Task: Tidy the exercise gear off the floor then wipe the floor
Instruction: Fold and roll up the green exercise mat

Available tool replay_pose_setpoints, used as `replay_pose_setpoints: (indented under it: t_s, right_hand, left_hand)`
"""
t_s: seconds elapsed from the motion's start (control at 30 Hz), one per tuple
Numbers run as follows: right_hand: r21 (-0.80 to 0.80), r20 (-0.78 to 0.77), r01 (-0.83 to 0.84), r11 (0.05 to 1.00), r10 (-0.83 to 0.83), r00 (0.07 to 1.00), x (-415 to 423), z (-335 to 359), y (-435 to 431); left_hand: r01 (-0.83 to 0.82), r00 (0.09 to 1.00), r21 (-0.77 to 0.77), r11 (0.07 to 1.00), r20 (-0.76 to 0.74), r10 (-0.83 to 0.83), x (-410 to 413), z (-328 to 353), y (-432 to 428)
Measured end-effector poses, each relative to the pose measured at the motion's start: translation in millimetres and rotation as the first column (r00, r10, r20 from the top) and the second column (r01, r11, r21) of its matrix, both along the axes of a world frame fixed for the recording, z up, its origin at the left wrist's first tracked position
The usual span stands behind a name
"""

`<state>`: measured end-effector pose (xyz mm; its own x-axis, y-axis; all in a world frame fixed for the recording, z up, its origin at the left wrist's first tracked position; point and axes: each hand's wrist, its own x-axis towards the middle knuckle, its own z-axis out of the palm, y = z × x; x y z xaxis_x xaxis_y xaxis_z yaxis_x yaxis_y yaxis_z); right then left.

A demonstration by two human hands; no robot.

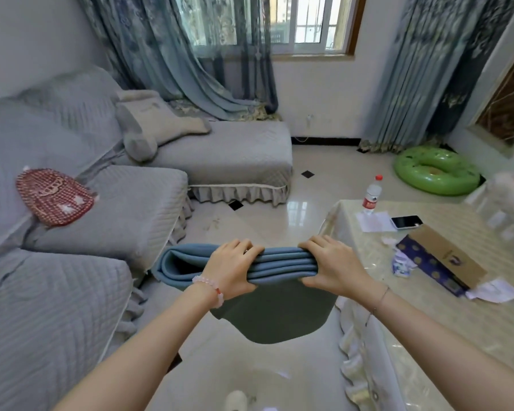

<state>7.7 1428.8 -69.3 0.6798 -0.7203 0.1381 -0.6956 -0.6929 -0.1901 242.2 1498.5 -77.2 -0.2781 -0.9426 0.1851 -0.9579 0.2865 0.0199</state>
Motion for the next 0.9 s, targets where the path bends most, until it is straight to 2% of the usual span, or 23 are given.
replay_pose_setpoints:
  t_s: [0.3, 0.53, 0.8, 0.9]
  right_hand:
    - [0.085, -0.026, 0.130, 0.988, -0.129, 0.991, 55.7, -17.2, -148.2]
    - [0.096, -0.003, 0.249, 0.964, -0.250, 0.968, 105.6, 3.1, -284.9]
    - [0.033, -0.012, 0.354, 0.935, -0.354, 0.935, 110.0, 9.3, -403.7]
    - [0.058, -0.013, 0.370, 0.927, -0.370, 0.929, 107.6, 6.1, -454.9]
  left_hand:
    - [0.089, 0.996, 0.170, 0.981, -0.030, -0.085, 57.1, -21.1, -177.8]
    - [0.159, 0.986, 0.085, 0.984, -0.063, -0.154, 112.1, -4.7, -336.8]
    - [0.244, 0.969, 0.020, 0.970, -0.054, -0.243, 116.2, 0.8, -477.6]
    - [0.252, 0.967, 0.050, 0.966, -0.043, -0.250, 112.1, -0.6, -529.0]
